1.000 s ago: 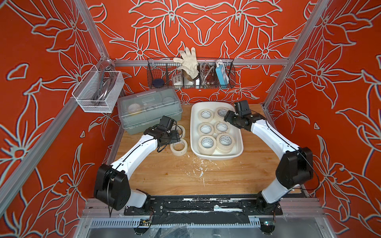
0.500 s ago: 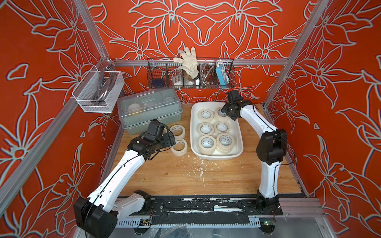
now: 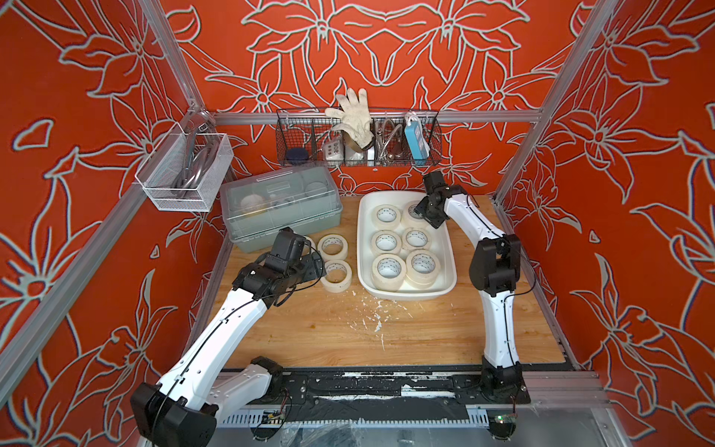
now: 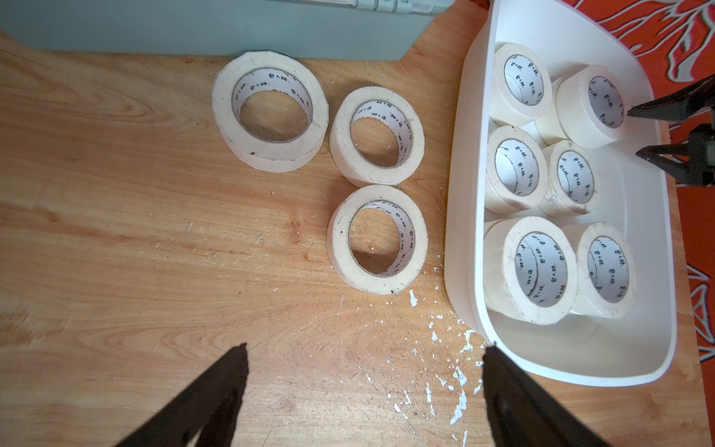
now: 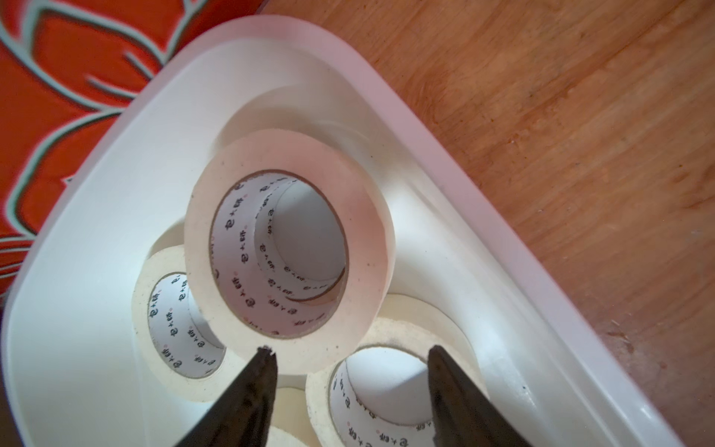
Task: Take out the art tape in the storage box
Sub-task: Pick up the art tape from the storage box.
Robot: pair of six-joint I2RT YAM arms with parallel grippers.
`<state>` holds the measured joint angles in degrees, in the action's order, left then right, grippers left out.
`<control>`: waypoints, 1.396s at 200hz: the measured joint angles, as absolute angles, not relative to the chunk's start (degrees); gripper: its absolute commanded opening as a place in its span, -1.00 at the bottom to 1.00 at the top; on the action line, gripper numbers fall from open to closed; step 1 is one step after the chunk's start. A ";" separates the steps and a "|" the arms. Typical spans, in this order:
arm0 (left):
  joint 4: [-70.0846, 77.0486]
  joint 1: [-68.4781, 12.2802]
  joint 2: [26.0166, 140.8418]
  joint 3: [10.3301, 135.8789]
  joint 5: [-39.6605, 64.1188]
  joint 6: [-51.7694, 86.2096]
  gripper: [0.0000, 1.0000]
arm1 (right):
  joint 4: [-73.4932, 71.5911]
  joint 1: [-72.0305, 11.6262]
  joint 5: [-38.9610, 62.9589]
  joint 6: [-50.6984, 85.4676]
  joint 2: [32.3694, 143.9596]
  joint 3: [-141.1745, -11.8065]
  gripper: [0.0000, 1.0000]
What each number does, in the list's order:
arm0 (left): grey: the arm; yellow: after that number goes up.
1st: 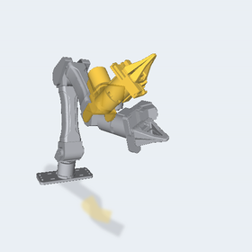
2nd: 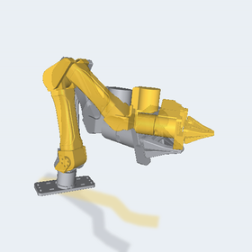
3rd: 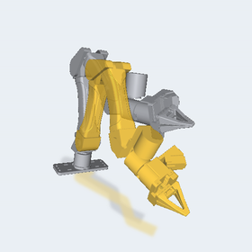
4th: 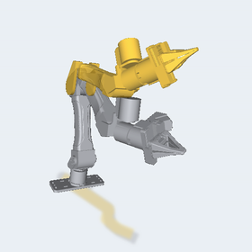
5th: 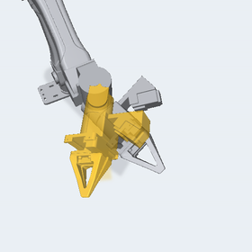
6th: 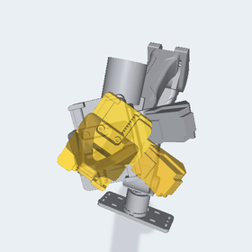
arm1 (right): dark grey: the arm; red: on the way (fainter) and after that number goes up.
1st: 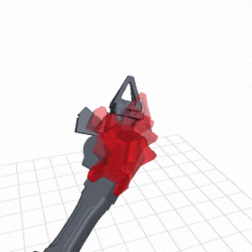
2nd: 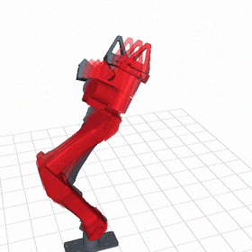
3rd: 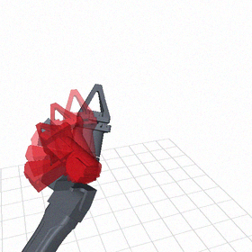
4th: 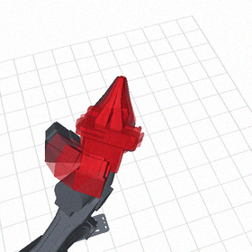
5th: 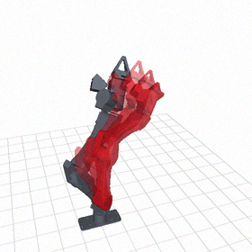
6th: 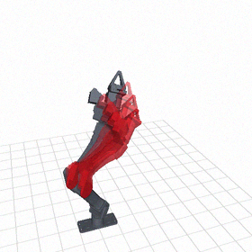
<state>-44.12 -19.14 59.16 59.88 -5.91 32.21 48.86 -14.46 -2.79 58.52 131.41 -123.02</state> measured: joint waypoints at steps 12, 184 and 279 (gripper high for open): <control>-44.18 -19.14 58.26 59.88 -6.24 32.25 0.86 | 48.86 -14.15 -2.26 58.48 133.10 -124.53 0.27; -45.95 -19.14 55.77 59.90 -6.76 32.64 0.82 | 44.51 -13.45 -3.20 56.64 130.47 -117.27 -0.78; -46.63 -21.02 57.14 61.36 -6.96 32.51 0.77 | 38.79 -13.45 0.30 47.92 112.38 -100.57 -0.97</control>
<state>-46.63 -21.02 57.14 61.36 -6.96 32.51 38.79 -13.45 0.30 47.92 112.38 -100.57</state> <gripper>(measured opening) 0.885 0.218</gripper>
